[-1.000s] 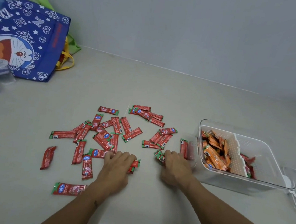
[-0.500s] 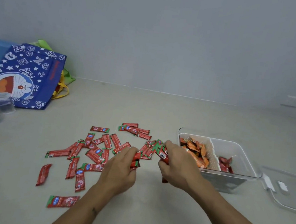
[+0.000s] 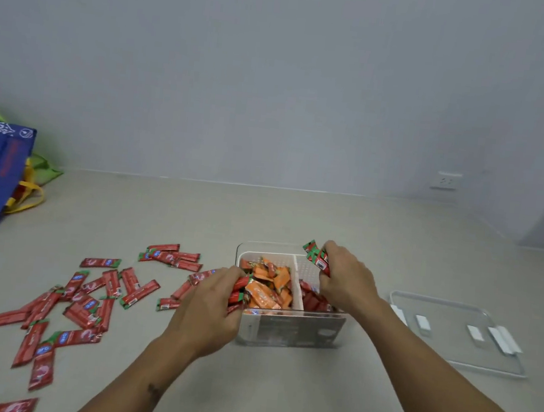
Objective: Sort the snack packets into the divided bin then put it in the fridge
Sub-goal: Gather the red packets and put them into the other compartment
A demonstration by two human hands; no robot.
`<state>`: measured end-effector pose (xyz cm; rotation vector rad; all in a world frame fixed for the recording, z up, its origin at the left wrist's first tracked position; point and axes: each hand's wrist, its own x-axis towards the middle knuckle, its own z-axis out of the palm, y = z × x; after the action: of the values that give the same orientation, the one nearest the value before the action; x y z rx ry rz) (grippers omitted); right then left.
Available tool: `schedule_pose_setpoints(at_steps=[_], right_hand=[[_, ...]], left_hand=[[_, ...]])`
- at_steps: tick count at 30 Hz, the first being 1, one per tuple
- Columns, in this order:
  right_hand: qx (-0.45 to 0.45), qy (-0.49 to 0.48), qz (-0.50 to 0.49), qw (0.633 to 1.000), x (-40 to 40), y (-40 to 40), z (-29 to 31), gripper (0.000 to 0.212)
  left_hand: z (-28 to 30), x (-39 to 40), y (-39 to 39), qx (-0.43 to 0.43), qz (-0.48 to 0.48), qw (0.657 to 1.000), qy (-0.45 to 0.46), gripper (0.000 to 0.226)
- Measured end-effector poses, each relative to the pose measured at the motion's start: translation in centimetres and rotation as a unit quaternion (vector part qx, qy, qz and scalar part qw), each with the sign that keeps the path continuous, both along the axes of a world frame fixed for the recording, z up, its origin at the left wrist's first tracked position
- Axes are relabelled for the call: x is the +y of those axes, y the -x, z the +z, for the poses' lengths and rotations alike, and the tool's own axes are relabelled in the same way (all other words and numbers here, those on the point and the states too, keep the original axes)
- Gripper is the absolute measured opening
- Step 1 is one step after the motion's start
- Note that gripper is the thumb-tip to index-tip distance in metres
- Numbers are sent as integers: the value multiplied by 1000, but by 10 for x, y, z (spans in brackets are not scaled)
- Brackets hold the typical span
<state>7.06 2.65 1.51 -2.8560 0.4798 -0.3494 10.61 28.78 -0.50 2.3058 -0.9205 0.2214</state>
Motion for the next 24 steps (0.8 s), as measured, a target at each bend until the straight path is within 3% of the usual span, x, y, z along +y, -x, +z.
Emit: schedule_pose_setpoints(at_steps=[5,11,15,18,20,24], right_hand=[[66,-9,17,998,-21,-1,-15,35],[87,-162,80,980,-40,7,-24,75],[116,-130,156,972,-46,32,-24,59],[188,-4,213,959,-44,51,-36,42],[150,93,221,959,-40,55,-45,34],[80,119,196,970,-36,51,-60,26]], left_hand=[[3,-31,13,16,11,1000,-18,24],[3,-61,23,63,27,998,-10,13],[6,-82,22,121,51,991,4,14],[15,-107,14,166,71,983,34,10],[22,-128,6,194,81,976,54,5],[31,-171,-11,243,80,965,52,9]])
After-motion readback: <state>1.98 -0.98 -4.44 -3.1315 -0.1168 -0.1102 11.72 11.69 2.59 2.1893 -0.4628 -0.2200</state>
